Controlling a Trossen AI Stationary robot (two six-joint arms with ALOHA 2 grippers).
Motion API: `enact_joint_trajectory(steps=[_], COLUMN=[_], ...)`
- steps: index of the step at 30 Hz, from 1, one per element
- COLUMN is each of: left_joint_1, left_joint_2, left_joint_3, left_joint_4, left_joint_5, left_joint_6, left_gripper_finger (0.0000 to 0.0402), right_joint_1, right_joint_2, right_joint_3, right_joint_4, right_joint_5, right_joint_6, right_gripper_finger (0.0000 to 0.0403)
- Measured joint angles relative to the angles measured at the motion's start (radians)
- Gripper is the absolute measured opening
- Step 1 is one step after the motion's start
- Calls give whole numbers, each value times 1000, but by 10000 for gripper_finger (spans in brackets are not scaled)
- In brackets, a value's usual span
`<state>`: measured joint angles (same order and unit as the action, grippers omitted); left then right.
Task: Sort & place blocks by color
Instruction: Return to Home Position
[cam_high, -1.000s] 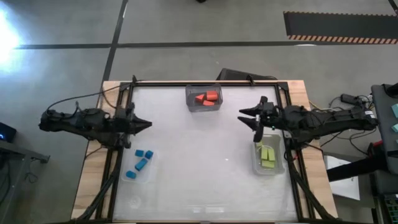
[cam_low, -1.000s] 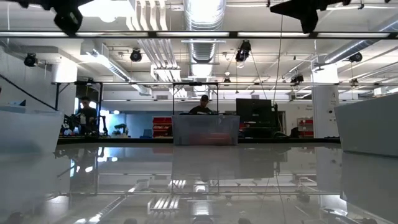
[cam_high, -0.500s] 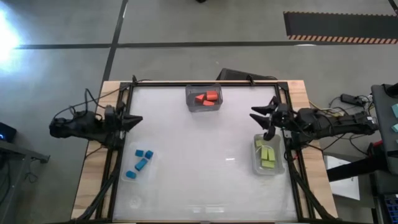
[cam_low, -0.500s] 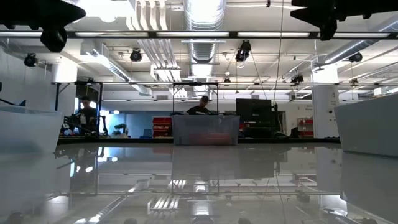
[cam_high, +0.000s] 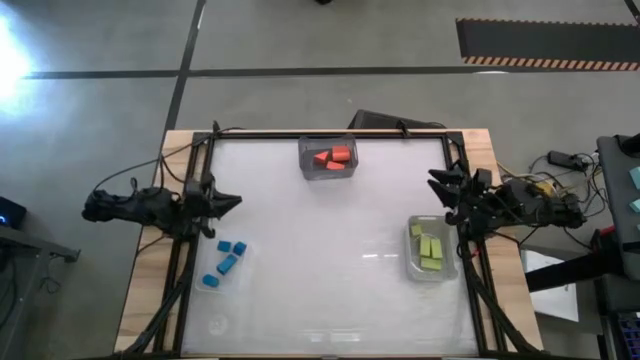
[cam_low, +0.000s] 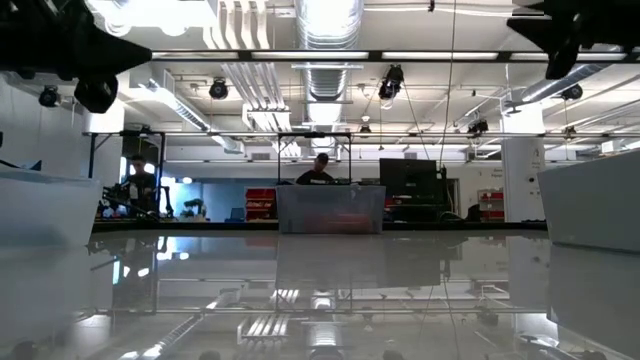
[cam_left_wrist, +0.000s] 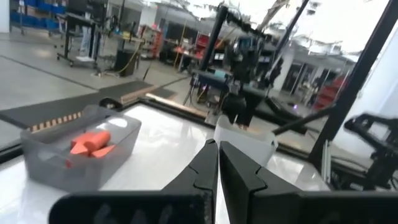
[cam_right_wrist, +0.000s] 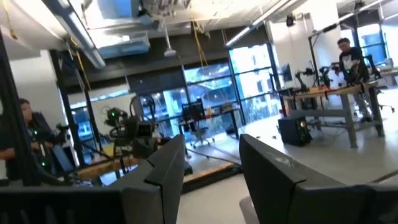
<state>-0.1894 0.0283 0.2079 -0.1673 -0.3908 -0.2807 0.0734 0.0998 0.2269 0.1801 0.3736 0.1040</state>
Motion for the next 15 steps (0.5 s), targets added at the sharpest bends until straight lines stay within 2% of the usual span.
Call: enact_joint_trajectory(steps=[4,10,15], left_joint_1=[0,0,0], left_joint_2=[-3,-1,14], left_joint_3=[-74,-183,-199], left_joint_4=[95,314,235], left_joint_5=[0,4,4], left_joint_6=[-3,-77,-80], left_gripper_finger=[0,0,0], right_joint_1=[0,-2,-2], right_joint_2=[-98,-79,-99], right_joint_3=[-66,-84,-106], right_joint_4=[-9,15,18], right_joint_5=[0,50,57], right_joint_6=[-15,-80,-153], right_gripper_finger=[143,143,143])
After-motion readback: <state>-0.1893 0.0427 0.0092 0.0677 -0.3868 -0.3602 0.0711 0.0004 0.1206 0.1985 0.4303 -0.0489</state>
